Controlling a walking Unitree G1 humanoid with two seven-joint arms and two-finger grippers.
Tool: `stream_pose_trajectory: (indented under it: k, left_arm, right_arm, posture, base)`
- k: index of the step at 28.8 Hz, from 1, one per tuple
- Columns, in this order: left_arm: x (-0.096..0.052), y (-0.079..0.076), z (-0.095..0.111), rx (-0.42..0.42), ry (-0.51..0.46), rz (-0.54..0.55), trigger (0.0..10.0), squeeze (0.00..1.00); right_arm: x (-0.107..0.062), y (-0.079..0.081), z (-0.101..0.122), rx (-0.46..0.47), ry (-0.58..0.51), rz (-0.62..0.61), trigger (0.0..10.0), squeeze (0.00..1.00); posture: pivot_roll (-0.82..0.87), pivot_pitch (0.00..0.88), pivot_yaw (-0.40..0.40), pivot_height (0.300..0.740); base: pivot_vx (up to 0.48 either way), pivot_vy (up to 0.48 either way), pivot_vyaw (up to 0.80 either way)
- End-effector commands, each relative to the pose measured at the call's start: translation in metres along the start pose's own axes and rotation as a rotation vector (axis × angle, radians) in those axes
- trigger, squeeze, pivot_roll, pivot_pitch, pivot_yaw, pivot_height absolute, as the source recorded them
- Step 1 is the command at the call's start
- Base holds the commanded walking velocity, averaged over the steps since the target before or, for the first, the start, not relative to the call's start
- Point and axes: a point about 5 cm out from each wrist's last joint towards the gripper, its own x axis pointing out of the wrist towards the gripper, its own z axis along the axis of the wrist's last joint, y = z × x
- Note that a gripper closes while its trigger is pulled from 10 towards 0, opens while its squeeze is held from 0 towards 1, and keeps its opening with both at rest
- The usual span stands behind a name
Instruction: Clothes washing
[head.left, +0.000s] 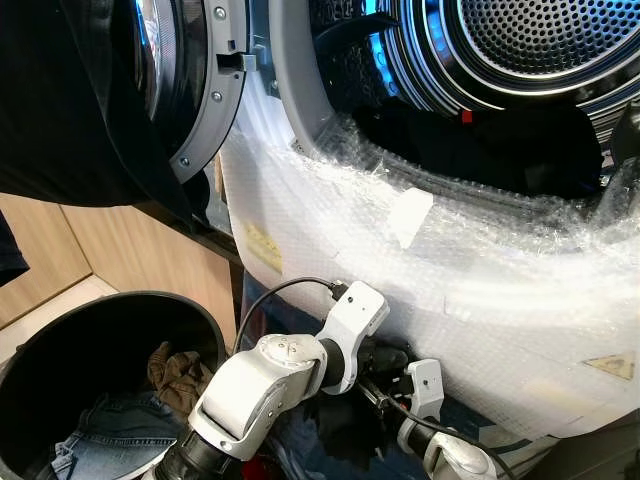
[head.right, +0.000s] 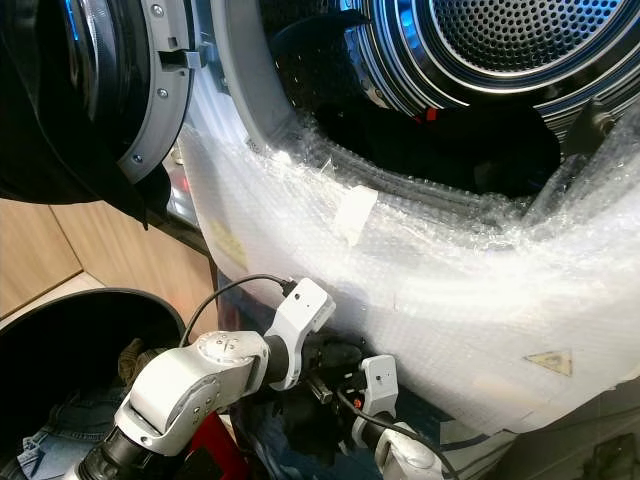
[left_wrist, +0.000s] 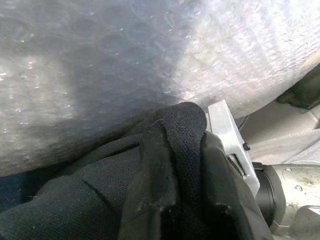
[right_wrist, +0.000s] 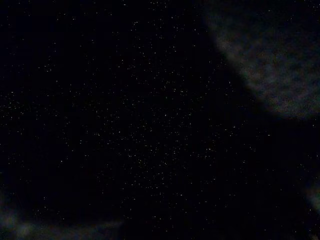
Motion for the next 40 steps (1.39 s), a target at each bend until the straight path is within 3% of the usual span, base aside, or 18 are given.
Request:
stream_pose_trajectory:
  k: [1,7,8,10,22,23,24,29,36,40]
  left_arm:
    - [-0.007,-0.013,0.022,0.047,-0.096,-0.057,0.0,0.00]
    - [-0.011,-0.005,0.022,0.043,-0.107,-0.004,0.0,0.00]
    - [-0.012,-0.003,0.022,0.055,-0.106,0.005,2.2,0.00]
    - [-0.015,-0.003,0.021,0.077,-0.099,0.008,10.0,0.00]
    - [-0.023,-0.004,0.010,0.095,-0.061,-0.009,10.0,0.00]
    - [-0.024,-0.004,0.011,0.100,-0.065,-0.010,10.0,0.45]
    - [-0.025,-0.004,0.011,0.103,-0.069,-0.012,10.0,1.00]
    - [-0.031,-0.006,0.006,0.117,-0.061,-0.045,10.0,1.00]
    - [-0.035,0.001,0.005,0.093,-0.061,0.032,10.0,1.00]
    - [-0.051,0.001,0.007,0.130,-0.058,0.047,10.0,1.00]
  right_arm:
    - [-0.004,-0.010,0.004,0.015,-0.018,-0.048,0.0,0.00]
    - [-0.005,-0.010,0.004,0.028,-0.031,-0.041,0.0,0.00]
    - [-0.005,-0.009,0.004,0.028,-0.037,-0.029,0.0,0.00]
    - [-0.005,-0.007,0.005,0.023,-0.046,-0.013,0.0,0.00]
    - [-0.004,0.000,0.010,0.036,-0.087,0.042,0.0,0.00]
    - [-0.004,0.001,0.009,0.041,-0.088,0.048,0.0,0.00]
    - [-0.004,0.001,0.009,0.043,-0.088,0.052,0.0,0.00]
    - [-0.005,0.003,0.006,0.041,-0.077,0.075,0.0,0.00]
    - [-0.007,0.000,0.004,0.025,-0.056,0.084,0.0,0.00]
    - [-0.007,0.002,0.004,0.025,-0.059,0.089,0.0,0.00]
  posture:
    - [0.13,0.070,-0.082,0.740]
    - [0.13,0.073,-0.084,0.740]
    - [0.13,0.073,-0.084,0.740]
    - [0.13,0.073,-0.082,0.740]
    - [0.13,0.062,-0.081,0.740]
    - [0.13,0.059,-0.079,0.740]
    - [0.13,0.052,-0.078,0.740]
    - [0.13,0.033,-0.072,0.740]
    - [0.14,0.024,-0.086,0.740]
    - [0.12,0.015,-0.072,0.740]
  base:
    - [0.000,0.000,0.00]
    - [0.000,0.000,0.00]
    - [0.000,0.000,0.00]
    - [0.000,0.000,0.00]
    - [0.000,0.000,0.00]
    - [0.000,0.000,0.00]
    - [0.000,0.000,0.00]
    - [0.000,0.000,0.00]
    - [0.000,0.000,0.00]
    - [0.000,0.000,0.00]
